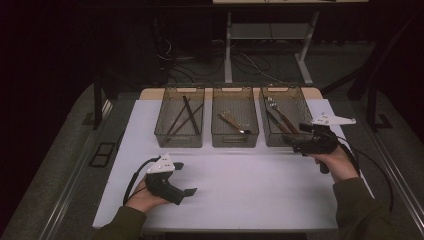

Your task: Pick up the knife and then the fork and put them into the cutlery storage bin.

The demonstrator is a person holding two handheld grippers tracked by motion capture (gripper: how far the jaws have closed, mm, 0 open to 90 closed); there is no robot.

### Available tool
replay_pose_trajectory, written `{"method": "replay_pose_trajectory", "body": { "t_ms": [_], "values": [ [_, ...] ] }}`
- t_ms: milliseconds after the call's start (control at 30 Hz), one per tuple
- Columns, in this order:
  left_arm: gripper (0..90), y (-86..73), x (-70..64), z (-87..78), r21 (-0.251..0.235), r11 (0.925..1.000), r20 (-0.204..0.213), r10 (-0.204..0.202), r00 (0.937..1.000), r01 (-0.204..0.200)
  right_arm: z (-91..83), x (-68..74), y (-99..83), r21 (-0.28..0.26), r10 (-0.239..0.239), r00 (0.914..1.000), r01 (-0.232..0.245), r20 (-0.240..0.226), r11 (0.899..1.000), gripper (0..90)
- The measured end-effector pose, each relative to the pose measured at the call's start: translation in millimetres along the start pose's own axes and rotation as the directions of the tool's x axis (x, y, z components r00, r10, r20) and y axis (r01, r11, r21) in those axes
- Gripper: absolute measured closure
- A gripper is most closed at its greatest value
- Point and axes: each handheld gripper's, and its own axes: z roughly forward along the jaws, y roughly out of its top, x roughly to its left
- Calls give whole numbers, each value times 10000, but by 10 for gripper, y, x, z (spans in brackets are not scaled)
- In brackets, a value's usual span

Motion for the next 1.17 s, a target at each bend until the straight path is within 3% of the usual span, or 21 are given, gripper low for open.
{"method": "replay_pose_trajectory", "body": {
  "t_ms": [200,467,833,1167],
  "values": [
    [0,1,-17,-4,26,10000,-34,19,10000,-19,-98,144,-184,-78,-57,9996,54,-272,10000,142],
    [0,-5,-30,-19,-31,10000,-36,18,10000,-18,-168,250,-438,166,-265,9992,270,-296,9995,142],
    [0,-5,-36,-16,18,10000,-91,23,10000,-23,-270,383,-826,514,-86,9989,110,-472,9986,142],
    [0,-4,-43,-8,29,10000,-85,16,10000,-16,-263,497,-959,847,-132,9970,196,-759,9962,141]
  ]
}}
